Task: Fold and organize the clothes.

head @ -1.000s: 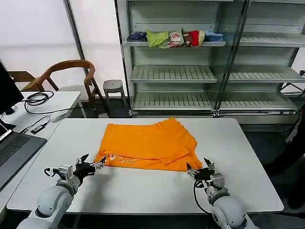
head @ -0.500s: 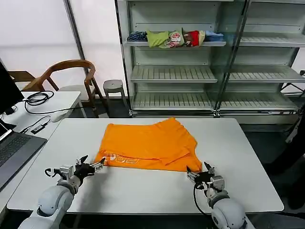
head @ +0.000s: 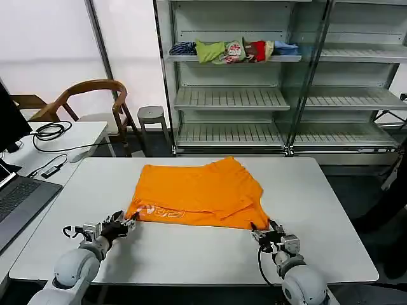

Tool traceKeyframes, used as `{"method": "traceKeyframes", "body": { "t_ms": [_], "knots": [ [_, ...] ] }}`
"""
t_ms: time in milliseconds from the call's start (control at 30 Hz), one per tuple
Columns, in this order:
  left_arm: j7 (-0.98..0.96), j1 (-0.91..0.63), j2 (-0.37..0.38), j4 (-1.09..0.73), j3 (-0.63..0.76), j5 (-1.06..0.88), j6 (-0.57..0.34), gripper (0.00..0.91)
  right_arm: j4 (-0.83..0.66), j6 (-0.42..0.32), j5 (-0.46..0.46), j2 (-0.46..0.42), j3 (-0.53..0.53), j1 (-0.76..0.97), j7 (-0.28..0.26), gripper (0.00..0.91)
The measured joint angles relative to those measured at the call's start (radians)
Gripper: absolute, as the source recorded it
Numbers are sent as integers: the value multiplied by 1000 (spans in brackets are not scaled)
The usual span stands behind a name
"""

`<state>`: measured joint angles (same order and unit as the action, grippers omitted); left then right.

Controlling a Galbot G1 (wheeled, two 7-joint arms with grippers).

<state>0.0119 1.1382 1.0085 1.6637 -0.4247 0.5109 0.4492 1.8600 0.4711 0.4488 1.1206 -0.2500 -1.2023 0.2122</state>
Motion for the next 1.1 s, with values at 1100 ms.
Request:
{"method": "traceKeyframes", "body": {
  "t_ms": [1100],
  "knots": [
    [8, 156, -10, 153, -67, 6, -7, 20, 126, -29, -50, -48, -41, -131, -24, 0]
  ]
}}
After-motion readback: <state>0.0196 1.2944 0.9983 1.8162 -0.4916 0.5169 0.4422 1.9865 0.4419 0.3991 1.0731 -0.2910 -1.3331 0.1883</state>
